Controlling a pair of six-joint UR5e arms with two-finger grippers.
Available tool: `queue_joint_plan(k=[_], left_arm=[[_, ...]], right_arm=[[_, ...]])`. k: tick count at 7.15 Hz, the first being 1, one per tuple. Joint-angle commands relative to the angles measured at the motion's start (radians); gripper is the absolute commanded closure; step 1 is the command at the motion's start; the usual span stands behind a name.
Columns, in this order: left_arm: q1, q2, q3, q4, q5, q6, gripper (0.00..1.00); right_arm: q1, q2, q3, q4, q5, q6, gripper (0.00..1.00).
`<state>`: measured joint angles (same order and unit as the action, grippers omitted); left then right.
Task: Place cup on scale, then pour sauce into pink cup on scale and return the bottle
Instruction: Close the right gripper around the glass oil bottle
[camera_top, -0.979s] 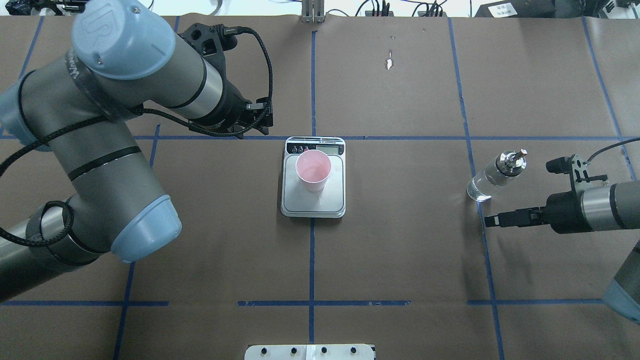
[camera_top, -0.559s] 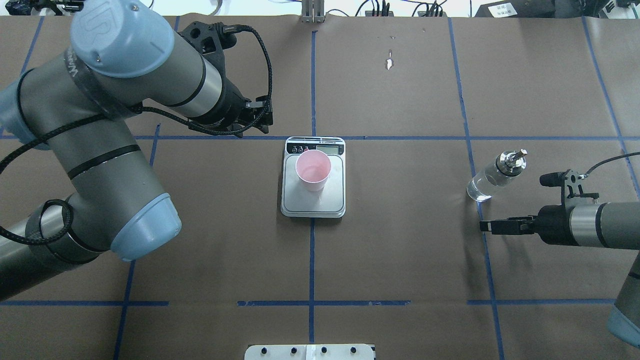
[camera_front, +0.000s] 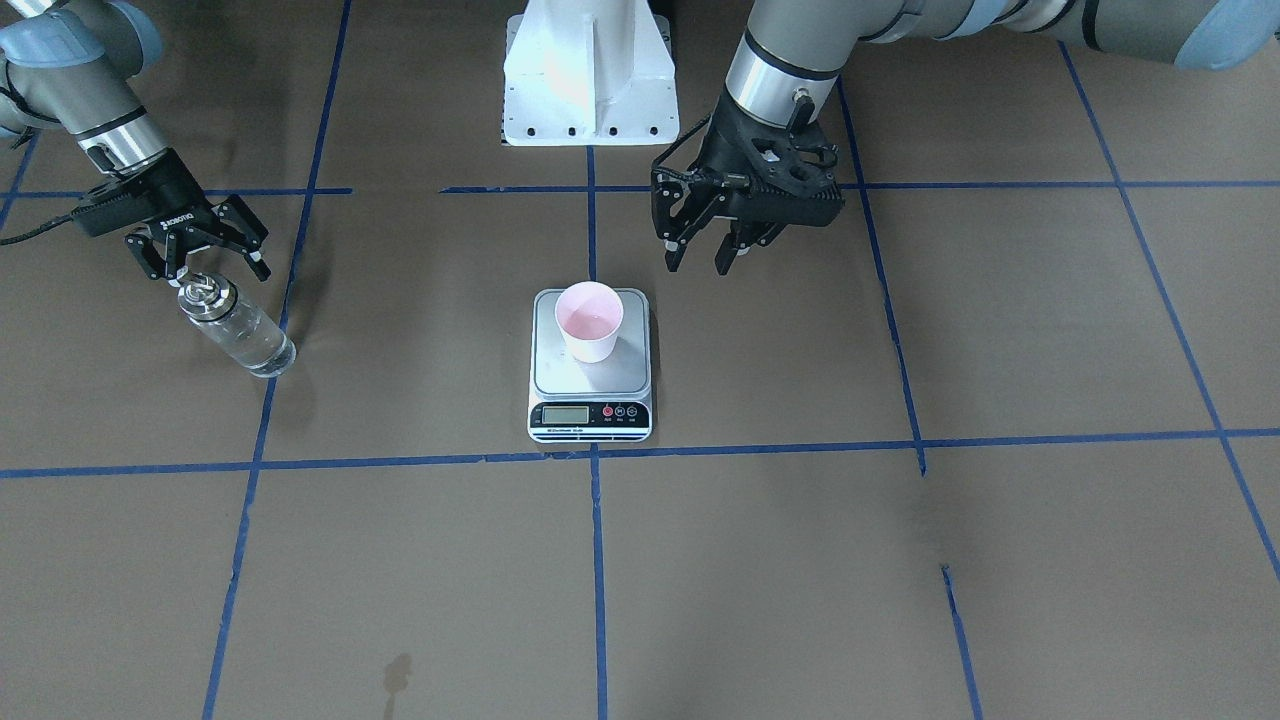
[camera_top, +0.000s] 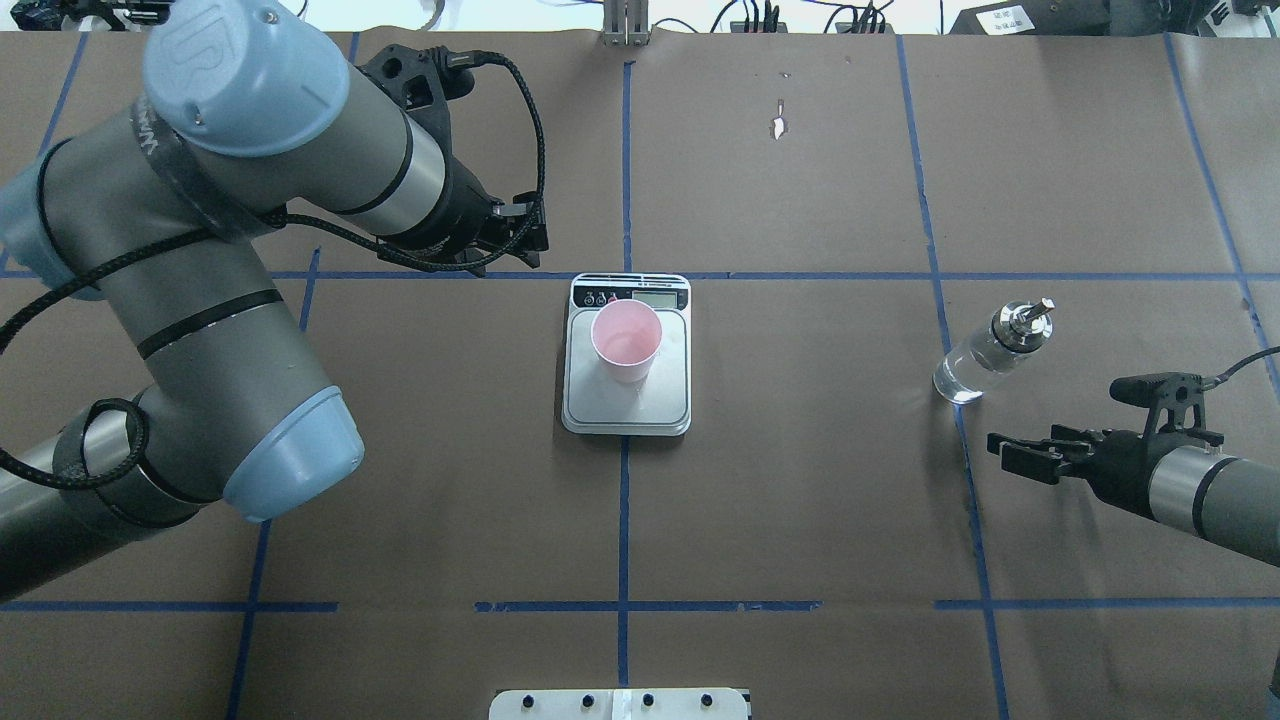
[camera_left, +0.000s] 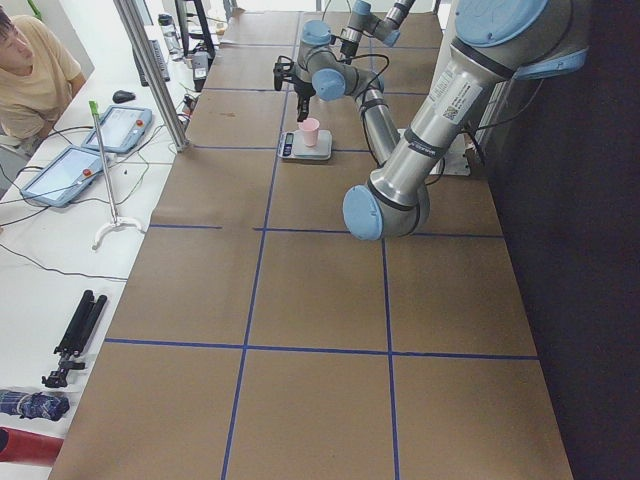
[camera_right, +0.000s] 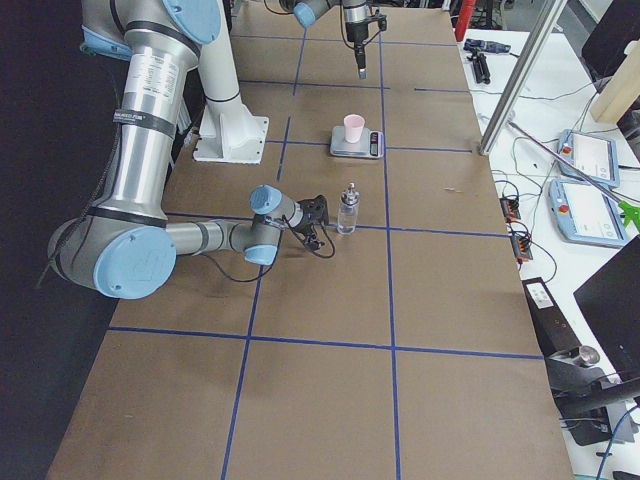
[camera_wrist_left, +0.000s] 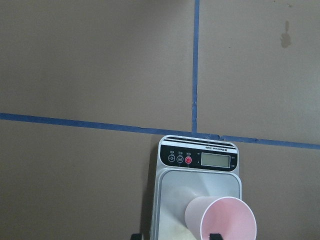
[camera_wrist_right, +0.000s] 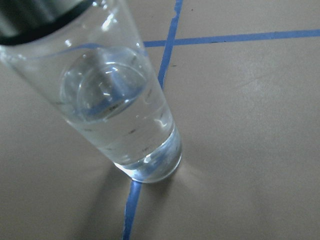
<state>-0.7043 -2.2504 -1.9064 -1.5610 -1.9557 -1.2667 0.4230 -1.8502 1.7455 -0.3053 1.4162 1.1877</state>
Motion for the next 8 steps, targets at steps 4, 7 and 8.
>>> queue_joint_plan(k=[4,7,8], left_arm=[[-0.004,0.018,0.001,-0.002,0.000,0.006,0.42],[-0.014,0.028,0.003,-0.019,0.001,0.006,0.31],[-0.014,0.032,0.003,-0.024,0.001,0.006,0.31]], right_arm=[[-0.124,0.005,0.086,-0.136,-0.319,-0.040,0.01],[-0.138,0.081,0.088,-0.257,-0.463,-0.040,0.00],[-0.138,0.095,0.088,-0.276,-0.488,-0.040,0.00]])
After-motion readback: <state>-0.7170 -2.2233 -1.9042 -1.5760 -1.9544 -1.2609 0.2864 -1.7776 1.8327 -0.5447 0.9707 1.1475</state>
